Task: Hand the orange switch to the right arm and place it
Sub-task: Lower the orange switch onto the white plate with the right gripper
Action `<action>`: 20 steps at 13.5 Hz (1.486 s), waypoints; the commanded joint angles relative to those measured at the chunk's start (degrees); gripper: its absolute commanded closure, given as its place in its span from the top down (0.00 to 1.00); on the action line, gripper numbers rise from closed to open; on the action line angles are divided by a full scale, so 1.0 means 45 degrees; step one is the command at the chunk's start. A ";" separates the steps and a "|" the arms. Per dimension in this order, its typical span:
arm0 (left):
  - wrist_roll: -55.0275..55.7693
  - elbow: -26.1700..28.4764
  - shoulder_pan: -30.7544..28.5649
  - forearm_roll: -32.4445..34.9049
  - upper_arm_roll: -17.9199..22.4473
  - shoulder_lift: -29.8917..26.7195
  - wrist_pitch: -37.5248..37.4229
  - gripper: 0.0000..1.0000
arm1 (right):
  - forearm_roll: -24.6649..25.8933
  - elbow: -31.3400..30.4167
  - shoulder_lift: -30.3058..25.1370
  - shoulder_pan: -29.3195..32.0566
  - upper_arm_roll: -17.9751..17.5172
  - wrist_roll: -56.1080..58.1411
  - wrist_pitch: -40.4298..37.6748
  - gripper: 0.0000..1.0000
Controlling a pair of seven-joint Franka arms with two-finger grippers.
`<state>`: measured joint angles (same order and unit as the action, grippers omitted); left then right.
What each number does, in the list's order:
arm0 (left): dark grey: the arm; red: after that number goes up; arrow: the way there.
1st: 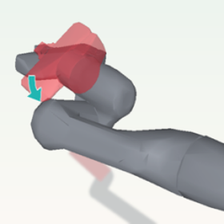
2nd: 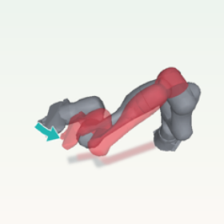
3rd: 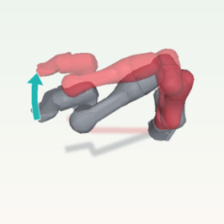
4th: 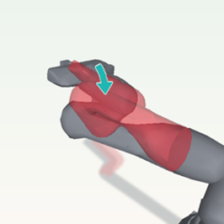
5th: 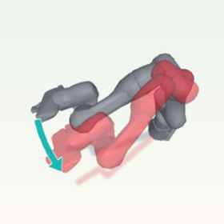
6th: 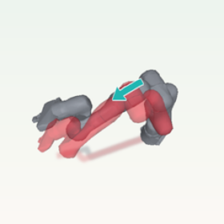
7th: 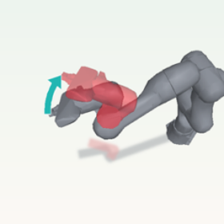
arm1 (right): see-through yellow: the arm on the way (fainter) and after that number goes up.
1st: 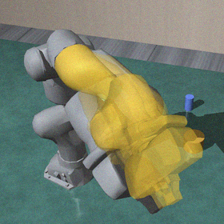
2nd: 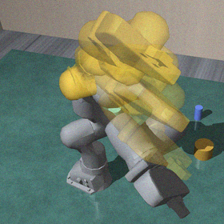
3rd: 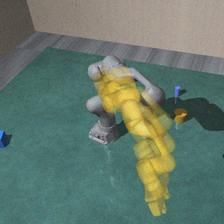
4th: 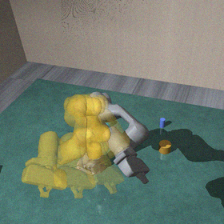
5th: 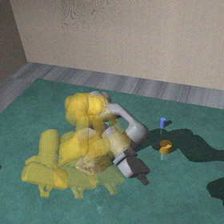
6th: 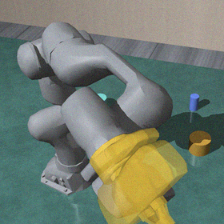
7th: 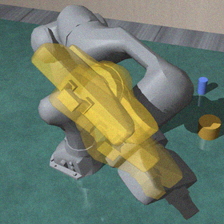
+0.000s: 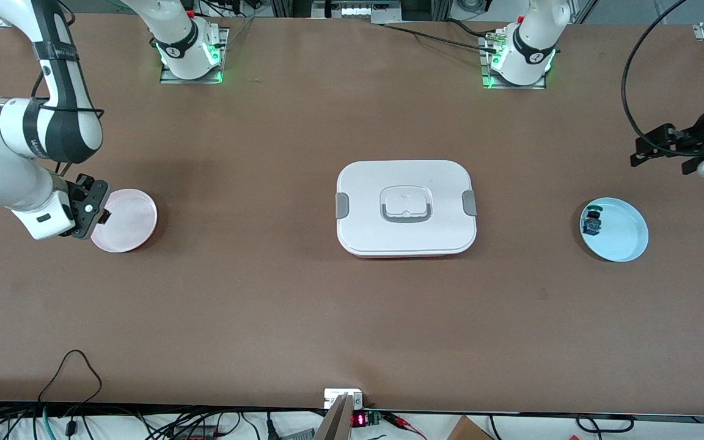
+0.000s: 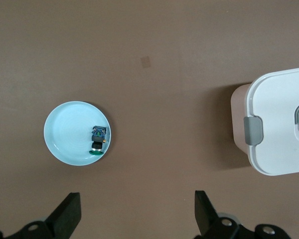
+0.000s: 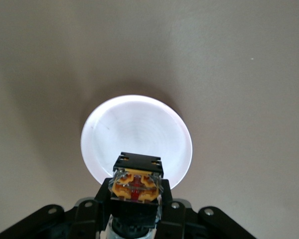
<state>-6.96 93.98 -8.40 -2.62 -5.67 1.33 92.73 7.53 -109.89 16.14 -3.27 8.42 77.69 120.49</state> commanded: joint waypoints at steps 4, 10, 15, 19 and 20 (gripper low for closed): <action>0.2188 -0.0319 0.0401 0.0348 0.0475 -0.0003 -0.0860 1.00 | 0.0163 -0.1557 0.0064 0.0666 -0.0153 0.2262 0.2226 0.01; 0.2406 -0.0397 0.0617 0.0347 0.0459 -0.0042 -0.0959 1.00 | 0.0085 -0.2239 0.0748 0.0980 -0.0153 0.3379 0.3492 0.01; 0.2250 -0.0456 0.0637 0.0465 0.0381 -0.0023 -0.1115 1.00 | 0.0007 -0.2982 0.1256 0.1136 -0.0172 0.4278 0.5098 0.01; 0.2133 -0.0475 0.0637 0.0465 0.0400 -0.0023 -0.1077 1.00 | -0.0052 -0.3568 0.1315 0.1175 -0.0192 0.4298 0.5624 0.01; 0.2133 -0.0494 0.0637 0.0445 0.0419 -0.0004 -0.1057 1.00 | -0.0032 -0.3685 0.1315 0.1252 -0.0211 0.4298 0.5877 0.01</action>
<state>2.93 93.22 -5.98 -2.32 -3.95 1.08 88.89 7.51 -124.32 22.89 0.82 8.36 95.31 144.03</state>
